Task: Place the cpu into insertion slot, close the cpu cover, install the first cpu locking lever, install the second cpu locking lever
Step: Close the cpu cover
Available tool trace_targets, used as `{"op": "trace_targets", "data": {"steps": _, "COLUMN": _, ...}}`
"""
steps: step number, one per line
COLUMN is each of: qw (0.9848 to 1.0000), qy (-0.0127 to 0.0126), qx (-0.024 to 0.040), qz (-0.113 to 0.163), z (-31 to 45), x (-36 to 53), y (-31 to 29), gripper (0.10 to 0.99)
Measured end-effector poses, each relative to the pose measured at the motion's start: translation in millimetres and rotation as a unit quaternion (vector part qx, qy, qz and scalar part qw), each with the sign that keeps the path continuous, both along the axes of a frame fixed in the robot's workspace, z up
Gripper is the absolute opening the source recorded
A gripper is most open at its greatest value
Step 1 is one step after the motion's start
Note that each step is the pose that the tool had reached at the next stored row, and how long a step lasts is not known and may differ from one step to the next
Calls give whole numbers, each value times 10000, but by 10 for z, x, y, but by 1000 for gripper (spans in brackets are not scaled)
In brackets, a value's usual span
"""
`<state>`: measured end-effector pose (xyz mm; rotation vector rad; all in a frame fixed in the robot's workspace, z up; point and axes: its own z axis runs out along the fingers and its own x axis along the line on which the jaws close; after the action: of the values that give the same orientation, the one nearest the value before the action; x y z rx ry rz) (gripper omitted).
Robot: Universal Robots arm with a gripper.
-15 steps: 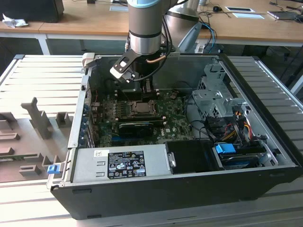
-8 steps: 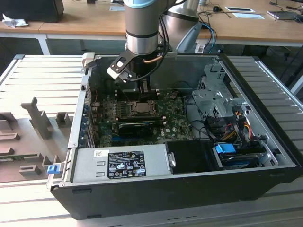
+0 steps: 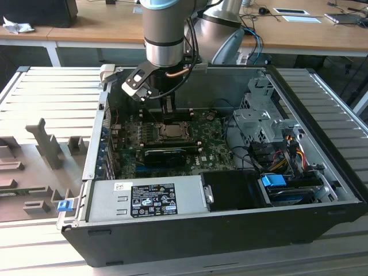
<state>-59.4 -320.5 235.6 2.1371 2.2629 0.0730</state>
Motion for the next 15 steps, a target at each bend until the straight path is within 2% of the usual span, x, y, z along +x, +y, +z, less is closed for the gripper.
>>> {"op": "trace_targets", "data": {"steps": 3, "qw": 10000, "qy": 0, "qx": 0, "qz": 1, "z": -42, "x": -40, "y": 0, "gripper": 106}}
{"op": "trace_targets", "data": {"steps": 5, "qw": 10000, "qy": 0, "qx": 0, "qz": 28, "z": -124, "x": -42, "y": 0, "gripper": 106}}
{"op": "trace_targets", "data": {"steps": 9, "qw": 10000, "qy": 1, "qx": 0, "qz": 58, "z": -234, "x": -43, "y": 0, "gripper": 106}}
{"op": "trace_targets", "data": {"steps": 15, "qw": 10000, "qy": 1, "qx": 0, "qz": 68, "z": -305, "x": -46, "y": 0, "gripper": 106}}
